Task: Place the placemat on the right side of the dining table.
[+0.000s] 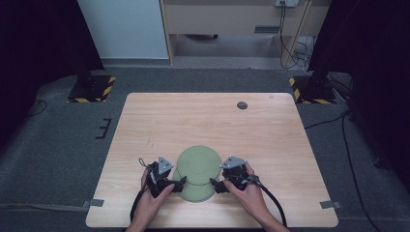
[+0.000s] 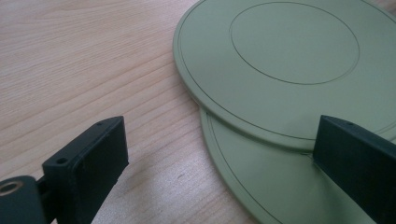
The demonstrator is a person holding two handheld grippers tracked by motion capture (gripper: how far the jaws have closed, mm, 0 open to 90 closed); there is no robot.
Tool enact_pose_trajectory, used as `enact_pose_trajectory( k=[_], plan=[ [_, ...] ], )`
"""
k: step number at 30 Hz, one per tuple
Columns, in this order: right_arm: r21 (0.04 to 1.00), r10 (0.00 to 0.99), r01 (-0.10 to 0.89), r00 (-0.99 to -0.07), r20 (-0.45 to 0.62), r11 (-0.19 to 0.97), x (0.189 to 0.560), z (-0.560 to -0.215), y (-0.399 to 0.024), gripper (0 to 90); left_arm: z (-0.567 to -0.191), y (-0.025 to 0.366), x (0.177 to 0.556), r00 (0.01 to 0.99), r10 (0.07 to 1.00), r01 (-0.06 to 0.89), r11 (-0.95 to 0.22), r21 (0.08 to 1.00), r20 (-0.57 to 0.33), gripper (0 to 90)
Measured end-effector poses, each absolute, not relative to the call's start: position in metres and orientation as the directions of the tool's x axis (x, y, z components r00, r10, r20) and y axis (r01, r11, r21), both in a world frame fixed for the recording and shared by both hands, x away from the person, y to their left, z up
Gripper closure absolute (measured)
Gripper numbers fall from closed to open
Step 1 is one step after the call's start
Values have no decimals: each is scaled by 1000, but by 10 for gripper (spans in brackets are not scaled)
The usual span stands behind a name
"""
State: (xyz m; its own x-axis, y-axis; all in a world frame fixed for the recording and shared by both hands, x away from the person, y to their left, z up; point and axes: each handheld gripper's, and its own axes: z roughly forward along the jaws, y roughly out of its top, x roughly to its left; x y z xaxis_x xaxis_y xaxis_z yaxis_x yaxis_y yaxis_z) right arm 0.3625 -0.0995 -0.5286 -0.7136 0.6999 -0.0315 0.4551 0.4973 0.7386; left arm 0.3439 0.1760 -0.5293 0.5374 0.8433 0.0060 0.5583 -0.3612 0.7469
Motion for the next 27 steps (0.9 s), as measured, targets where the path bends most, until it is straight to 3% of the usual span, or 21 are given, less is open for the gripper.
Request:
enact_pose_trajectory(
  k=[6,27],
  plan=[
    [736,720,481,-694,-11,475,371,-529,-105,36,-528,180,345,524,852,560,-345,753,1,40],
    [739,746,498,-666,-8,454,375,-531,-110,55,-530,185,345,522,853,572,-353,740,2,46]
  ],
)
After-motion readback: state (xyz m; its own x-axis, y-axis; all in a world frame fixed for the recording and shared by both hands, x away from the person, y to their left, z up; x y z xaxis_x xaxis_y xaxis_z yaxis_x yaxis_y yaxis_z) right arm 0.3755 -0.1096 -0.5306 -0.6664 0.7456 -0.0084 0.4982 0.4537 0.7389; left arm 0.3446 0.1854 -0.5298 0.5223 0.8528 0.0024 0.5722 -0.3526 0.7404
